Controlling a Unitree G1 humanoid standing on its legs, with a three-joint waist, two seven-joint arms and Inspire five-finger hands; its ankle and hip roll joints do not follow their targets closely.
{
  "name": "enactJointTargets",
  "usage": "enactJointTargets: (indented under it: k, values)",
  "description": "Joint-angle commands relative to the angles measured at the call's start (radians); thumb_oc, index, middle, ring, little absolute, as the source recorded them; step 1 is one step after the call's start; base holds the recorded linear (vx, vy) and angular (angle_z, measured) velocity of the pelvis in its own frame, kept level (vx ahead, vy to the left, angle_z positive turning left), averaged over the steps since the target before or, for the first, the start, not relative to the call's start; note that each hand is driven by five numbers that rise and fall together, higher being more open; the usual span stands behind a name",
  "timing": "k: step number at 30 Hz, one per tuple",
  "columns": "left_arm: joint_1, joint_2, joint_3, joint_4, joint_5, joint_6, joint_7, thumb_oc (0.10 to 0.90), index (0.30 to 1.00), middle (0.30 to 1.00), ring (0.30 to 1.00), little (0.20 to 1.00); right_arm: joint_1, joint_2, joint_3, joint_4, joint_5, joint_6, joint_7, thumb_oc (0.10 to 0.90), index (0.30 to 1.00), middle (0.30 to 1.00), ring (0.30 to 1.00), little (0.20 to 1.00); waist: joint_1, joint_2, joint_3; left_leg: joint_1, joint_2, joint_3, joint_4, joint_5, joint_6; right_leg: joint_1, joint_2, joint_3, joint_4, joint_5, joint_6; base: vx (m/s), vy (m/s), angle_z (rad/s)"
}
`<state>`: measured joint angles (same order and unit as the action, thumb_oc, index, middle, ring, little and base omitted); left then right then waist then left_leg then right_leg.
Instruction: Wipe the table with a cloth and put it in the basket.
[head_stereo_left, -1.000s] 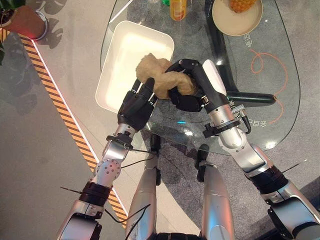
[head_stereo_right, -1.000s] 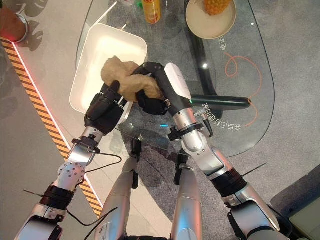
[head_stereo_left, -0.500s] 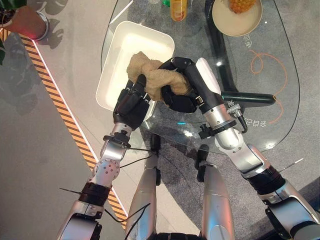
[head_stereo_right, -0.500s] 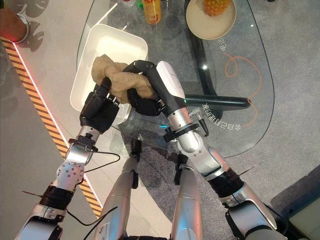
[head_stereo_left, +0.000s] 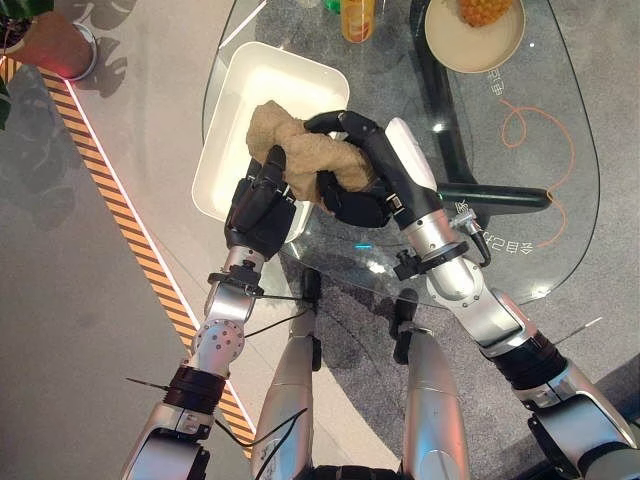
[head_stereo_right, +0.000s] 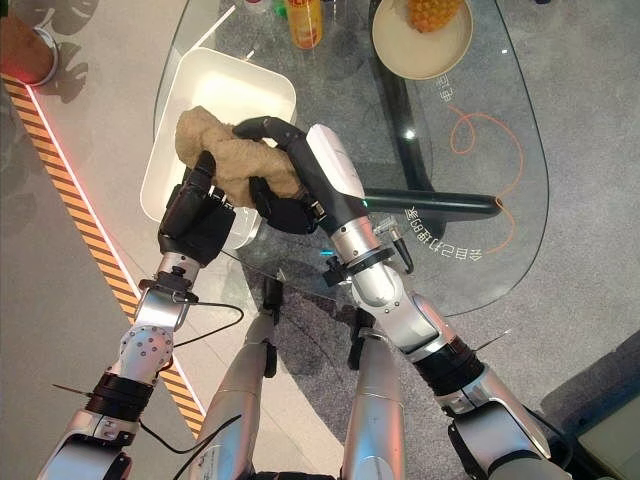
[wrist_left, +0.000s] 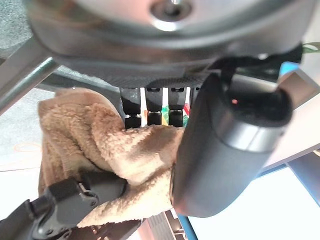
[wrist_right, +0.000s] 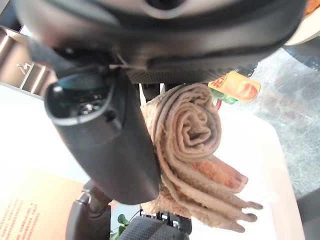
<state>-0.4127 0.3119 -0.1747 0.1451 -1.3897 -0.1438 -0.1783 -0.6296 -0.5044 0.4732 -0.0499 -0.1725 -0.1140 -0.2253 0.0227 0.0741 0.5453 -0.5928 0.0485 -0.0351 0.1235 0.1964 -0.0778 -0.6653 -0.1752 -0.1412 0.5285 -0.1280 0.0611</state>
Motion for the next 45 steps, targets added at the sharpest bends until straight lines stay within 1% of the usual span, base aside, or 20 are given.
enactJointTargets:
  k: [1, 6, 14, 19, 25, 32, 34, 35, 37, 45]
  values:
    - [-0.087, -0.031, 0.034, -0.220, 0.028, -0.110, -0.063, 0.100, 0.300, 0.300, 0.300, 0.200, -0.106, 0.029, -0.039, -0.080, -0.027, -0.075, -0.021, 0.800, 0.900, 0.900, 0.900, 0.900, 0.013, -0.035, -0.025, 0.049, -0.057, 0.053, 0.100, -0.179, 0.048, 0.090, 0.022, -0.009, -0.219, 0.120, 0.021, 0.00, 0.000, 0.00]
    - [-0.084, -0.035, 0.049, -0.224, 0.058, -0.154, -0.015, 0.100, 0.300, 0.300, 0.300, 0.200, -0.107, 0.033, -0.043, -0.081, -0.032, -0.074, -0.021, 0.800, 0.900, 0.900, 0.900, 0.900, 0.017, -0.035, -0.025, 0.047, -0.057, 0.050, 0.101, -0.177, 0.047, 0.090, 0.022, -0.011, -0.217, 0.119, 0.020, 0.00, 0.000, 0.00]
    - [-0.073, -0.045, 0.065, -0.232, 0.104, -0.214, 0.049, 0.100, 0.300, 0.300, 0.300, 0.200, -0.100, 0.040, -0.050, -0.073, -0.041, -0.092, -0.022, 0.800, 0.900, 0.900, 0.900, 0.900, 0.022, -0.035, -0.025, 0.046, -0.059, 0.047, 0.101, -0.176, 0.048, 0.090, 0.023, -0.015, -0.214, 0.117, 0.019, 0.00, 0.000, 0.00]
    - [-0.077, -0.042, 0.081, -0.220, 0.152, -0.269, 0.103, 0.100, 0.300, 0.300, 0.300, 0.200, -0.104, 0.041, -0.055, -0.073, -0.039, -0.094, -0.023, 0.800, 0.900, 0.900, 0.900, 0.900, 0.023, -0.035, -0.025, 0.045, -0.061, 0.045, 0.100, -0.173, 0.048, 0.090, 0.025, -0.015, -0.215, 0.116, 0.017, 0.00, 0.000, 0.00]
    - [-0.078, -0.036, 0.111, -0.209, 0.228, -0.351, 0.198, 0.100, 0.300, 0.300, 0.300, 0.200, -0.102, 0.038, -0.063, -0.072, -0.041, -0.105, -0.035, 0.800, 0.900, 0.900, 0.900, 0.900, 0.027, -0.035, -0.025, 0.048, -0.062, 0.042, 0.099, -0.173, 0.046, 0.094, 0.023, -0.018, -0.215, 0.114, 0.017, 0.00, 0.000, 0.00]
    - [-0.099, -0.028, 0.136, -0.195, 0.341, -0.405, 0.311, 0.100, 0.300, 0.300, 0.300, 0.200, -0.115, 0.046, -0.069, -0.063, -0.046, -0.087, -0.061, 0.800, 0.900, 0.900, 0.900, 0.900, 0.028, -0.035, -0.025, 0.043, -0.060, 0.040, 0.104, -0.171, 0.043, 0.090, 0.024, -0.015, -0.210, 0.112, 0.015, 0.00, 0.000, 0.00]
    - [-0.108, -0.019, 0.141, -0.190, 0.394, -0.419, 0.349, 0.100, 0.300, 0.300, 0.300, 0.200, -0.111, 0.037, -0.081, -0.055, -0.039, -0.082, -0.099, 0.800, 0.900, 0.900, 0.900, 0.900, 0.025, -0.036, -0.025, 0.044, -0.059, 0.043, 0.103, -0.171, 0.043, 0.091, 0.025, -0.012, -0.211, 0.112, 0.015, 0.00, 0.000, 0.00]
    - [-0.108, -0.020, 0.141, -0.191, 0.395, -0.419, 0.351, 0.100, 0.300, 0.300, 0.300, 0.200, -0.111, 0.037, -0.081, -0.055, -0.039, -0.082, -0.099, 0.800, 0.900, 0.900, 0.900, 0.900, 0.025, -0.036, -0.025, 0.044, -0.059, 0.043, 0.103, -0.171, 0.043, 0.091, 0.025, -0.012, -0.211, 0.112, 0.015, 0.00, 0.000, 0.00]
    - [-0.112, -0.013, 0.148, -0.187, 0.428, -0.425, 0.369, 0.100, 0.300, 0.300, 0.300, 0.200, -0.102, 0.033, -0.094, -0.042, -0.038, -0.088, -0.134, 0.800, 0.900, 0.900, 0.900, 0.900, 0.022, -0.036, -0.025, 0.046, -0.058, 0.044, 0.101, -0.171, 0.042, 0.091, 0.026, -0.009, -0.211, 0.111, 0.014, 0.00, 0.000, 0.00]
    - [-0.125, 0.024, 0.179, -0.162, 0.545, -0.467, 0.433, 0.100, 0.300, 0.300, 0.300, 0.200, -0.029, 0.012, -0.200, 0.032, -0.053, -0.111, -0.320, 0.800, 0.900, 0.900, 0.900, 0.900, -0.002, -0.036, -0.025, 0.050, -0.049, 0.058, 0.098, -0.175, 0.041, 0.084, 0.028, 0.004, -0.209, 0.113, 0.017, 0.00, 0.000, 0.00]
